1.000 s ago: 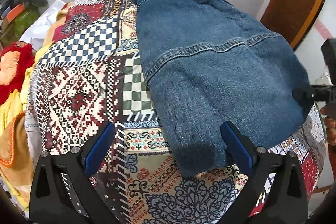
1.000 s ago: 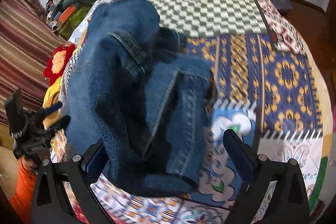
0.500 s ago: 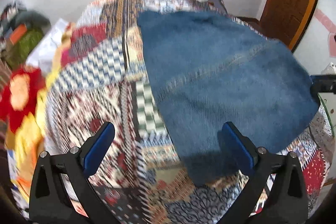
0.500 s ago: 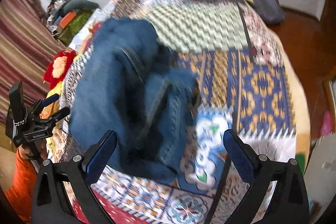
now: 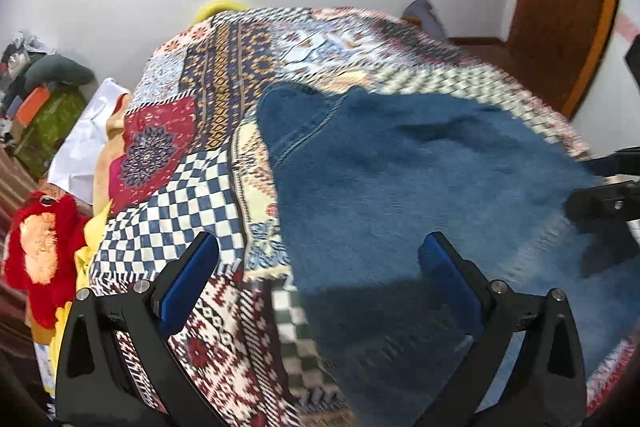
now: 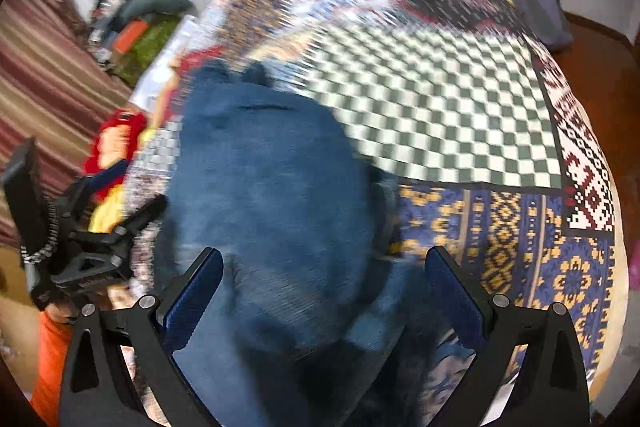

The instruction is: Fold large clothes

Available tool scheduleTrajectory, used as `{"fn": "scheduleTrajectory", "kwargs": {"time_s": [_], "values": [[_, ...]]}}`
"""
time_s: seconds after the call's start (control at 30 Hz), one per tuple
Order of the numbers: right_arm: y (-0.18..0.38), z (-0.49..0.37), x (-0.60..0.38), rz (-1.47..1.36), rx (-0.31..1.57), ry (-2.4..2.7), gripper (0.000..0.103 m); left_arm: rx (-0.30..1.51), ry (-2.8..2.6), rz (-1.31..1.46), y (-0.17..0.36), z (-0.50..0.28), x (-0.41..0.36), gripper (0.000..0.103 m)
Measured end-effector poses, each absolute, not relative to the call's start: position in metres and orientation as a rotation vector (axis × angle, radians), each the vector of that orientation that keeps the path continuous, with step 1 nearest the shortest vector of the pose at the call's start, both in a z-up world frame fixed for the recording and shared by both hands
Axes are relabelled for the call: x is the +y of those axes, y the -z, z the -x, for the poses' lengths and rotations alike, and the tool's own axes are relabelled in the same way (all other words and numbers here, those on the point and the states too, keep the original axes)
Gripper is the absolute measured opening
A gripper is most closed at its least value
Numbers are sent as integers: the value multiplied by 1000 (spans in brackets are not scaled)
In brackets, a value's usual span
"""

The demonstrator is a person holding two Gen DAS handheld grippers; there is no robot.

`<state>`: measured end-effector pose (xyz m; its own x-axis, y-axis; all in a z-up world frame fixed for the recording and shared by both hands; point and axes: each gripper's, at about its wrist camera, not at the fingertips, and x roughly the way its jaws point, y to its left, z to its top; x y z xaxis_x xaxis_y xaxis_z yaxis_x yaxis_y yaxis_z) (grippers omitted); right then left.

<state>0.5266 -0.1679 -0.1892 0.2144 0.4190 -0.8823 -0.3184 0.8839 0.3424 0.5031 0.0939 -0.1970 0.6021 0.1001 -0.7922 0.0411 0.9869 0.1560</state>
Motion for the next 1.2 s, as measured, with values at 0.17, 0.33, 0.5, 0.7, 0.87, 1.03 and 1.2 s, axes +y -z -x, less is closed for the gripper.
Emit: {"fn": "scheduleTrajectory", "kwargs": {"time_s": [0.17, 0.33, 0.5, 0.7, 0.87, 1.03, 1.2], "values": [[213, -536, -196, -153, 1298, -515, 101, 870, -101, -213, 211, -503, 108, 103], [204, -527, -213, -166, 1273, -512, 101, 881, -122, -166, 204, -494, 126, 103], [173, -508, -216, -108, 1207, -503, 101, 843, -151, -209, 187, -469, 127, 103], [138, -480, -217, -111, 1127, -561, 101, 801, -124, -198, 165, -433, 121, 103], [138, -464, -209, -151, 1139, -624, 101, 849, -10, -50, 164, -416, 121, 103], [178, -472, -202, -138, 1241, -601, 101, 967, 151, 179, 192, -421, 122, 103], [222, -495, -216, -291, 1370, -642, 102, 1099, 200, 313, 234, -445, 123, 103]]}}
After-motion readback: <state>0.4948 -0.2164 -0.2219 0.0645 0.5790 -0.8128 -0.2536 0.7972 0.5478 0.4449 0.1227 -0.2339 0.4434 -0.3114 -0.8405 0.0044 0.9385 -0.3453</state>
